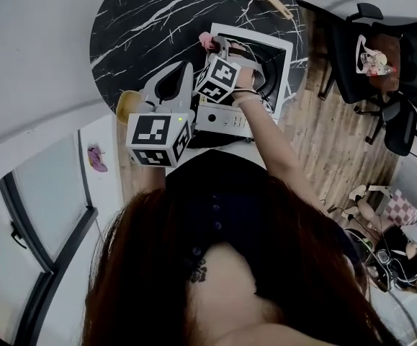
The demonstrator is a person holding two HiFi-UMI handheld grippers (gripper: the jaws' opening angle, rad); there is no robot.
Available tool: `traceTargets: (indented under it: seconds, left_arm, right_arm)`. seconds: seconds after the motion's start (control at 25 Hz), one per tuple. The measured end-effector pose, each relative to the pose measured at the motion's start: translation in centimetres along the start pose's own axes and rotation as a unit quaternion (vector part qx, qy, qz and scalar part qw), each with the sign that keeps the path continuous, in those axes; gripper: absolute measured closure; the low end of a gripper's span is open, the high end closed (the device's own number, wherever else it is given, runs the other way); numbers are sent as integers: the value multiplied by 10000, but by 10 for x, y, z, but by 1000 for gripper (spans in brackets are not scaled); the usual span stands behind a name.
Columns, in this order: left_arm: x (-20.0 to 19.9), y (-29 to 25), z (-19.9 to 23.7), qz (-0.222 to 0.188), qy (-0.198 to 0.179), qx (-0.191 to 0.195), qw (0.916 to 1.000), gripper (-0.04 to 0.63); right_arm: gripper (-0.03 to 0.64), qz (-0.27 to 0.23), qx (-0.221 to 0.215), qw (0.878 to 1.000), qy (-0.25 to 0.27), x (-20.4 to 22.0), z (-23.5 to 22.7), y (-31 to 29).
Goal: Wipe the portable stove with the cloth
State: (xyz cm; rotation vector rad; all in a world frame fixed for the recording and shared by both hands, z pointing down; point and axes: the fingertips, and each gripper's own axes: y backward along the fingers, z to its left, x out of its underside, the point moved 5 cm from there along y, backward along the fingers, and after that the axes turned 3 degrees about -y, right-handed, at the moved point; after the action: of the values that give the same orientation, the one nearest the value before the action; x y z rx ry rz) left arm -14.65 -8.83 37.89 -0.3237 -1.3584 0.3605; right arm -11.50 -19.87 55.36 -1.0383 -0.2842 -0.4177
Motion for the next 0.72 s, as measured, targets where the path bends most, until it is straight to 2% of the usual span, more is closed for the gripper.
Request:
traceTargets:
  seconds: [0.4, 0.72]
  left_arm:
    - [3, -11, 3, 242, -34, 100, 9997, 584]
    - [0, -20, 6, 282, -87, 218, 9993, 584]
  right_arm:
    - [557, 50, 138, 9999, 42, -3, -15, -11]
    - [557, 24, 205, 9997, -108, -5, -23, -17]
